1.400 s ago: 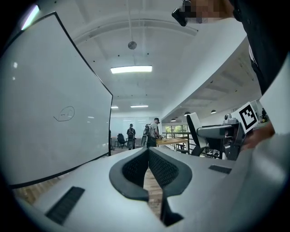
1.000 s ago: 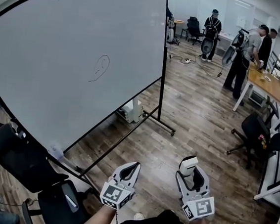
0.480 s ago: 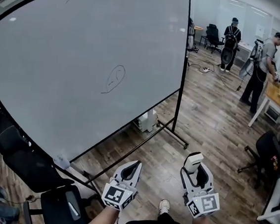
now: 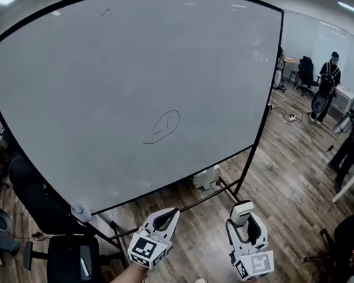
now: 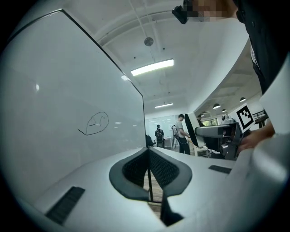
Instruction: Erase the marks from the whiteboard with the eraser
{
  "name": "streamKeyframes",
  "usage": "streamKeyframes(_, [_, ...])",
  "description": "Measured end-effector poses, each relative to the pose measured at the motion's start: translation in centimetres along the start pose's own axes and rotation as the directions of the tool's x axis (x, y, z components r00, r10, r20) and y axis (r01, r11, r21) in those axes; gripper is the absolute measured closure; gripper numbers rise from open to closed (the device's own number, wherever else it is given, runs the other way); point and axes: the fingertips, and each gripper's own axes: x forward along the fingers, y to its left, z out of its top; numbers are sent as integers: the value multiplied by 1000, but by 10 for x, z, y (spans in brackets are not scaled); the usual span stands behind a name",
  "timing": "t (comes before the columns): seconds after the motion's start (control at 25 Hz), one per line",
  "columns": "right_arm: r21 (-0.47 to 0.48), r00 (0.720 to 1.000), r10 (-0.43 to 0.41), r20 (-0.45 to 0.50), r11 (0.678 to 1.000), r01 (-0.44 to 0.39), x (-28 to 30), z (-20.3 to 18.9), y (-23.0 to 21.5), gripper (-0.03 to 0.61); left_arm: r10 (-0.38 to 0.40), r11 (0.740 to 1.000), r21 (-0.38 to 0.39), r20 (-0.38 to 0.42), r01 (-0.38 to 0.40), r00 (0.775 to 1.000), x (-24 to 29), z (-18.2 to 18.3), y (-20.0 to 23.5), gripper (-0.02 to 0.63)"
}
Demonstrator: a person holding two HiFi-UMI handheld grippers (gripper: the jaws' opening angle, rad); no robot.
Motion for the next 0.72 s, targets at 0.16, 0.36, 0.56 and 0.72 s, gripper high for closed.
streamKeyframes(0.16, [24,997,78,6,997,-78,35,-5,-19,301,107,992,72,12,-107,994,21,13,31,595])
streamKeyframes(0.36, [23,986,167,4,986,-167,71,-8,-36,301,206,975,80,16,-207,978,34,16,53,595])
streamKeyframes(0.56, [-15,968,249,6,968,-249,112,-3,-34,301,263,961,75,26,-264,964,40,18,68,595])
streamKeyframes(0.72, [-40,956,292,27,956,-291,152,1,-19,301,284,956,77,17,-285,959,40,18,90,595])
